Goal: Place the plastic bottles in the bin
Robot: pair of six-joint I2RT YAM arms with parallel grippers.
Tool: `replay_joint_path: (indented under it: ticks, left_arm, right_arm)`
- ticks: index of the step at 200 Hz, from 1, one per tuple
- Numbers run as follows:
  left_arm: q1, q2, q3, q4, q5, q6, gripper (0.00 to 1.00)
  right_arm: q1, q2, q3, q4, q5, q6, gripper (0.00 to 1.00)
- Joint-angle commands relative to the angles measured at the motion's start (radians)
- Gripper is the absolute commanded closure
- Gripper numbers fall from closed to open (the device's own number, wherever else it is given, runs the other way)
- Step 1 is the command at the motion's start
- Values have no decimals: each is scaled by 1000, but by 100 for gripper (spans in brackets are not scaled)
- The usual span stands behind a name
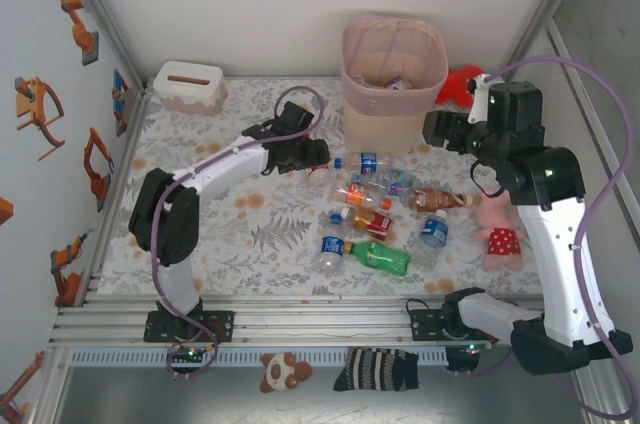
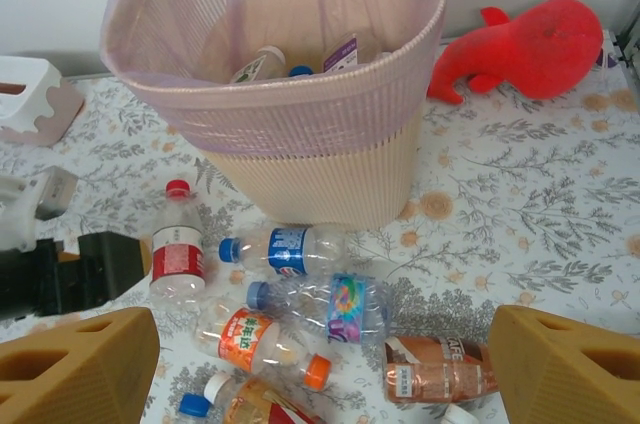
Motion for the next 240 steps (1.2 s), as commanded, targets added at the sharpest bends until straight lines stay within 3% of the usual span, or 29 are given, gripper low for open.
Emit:
replay_joint_path:
  ticks: [1, 48, 103, 240]
  left_arm:
    - [18, 68, 64, -72, 44, -42, 19]
    - [34, 196, 174, -141, 54, -76, 12]
    - [47, 283, 183, -100, 134, -105, 13]
    - [44, 202, 45, -45, 146, -116, 25]
  right_arm:
    - [-6, -2, -4, -25, 30, 12, 16]
    - [-7, -9, 19, -49, 41, 10, 16]
    - [-6, -14, 4, -51, 42, 11, 16]
    - [-6, -17, -19, -33, 11, 30, 18]
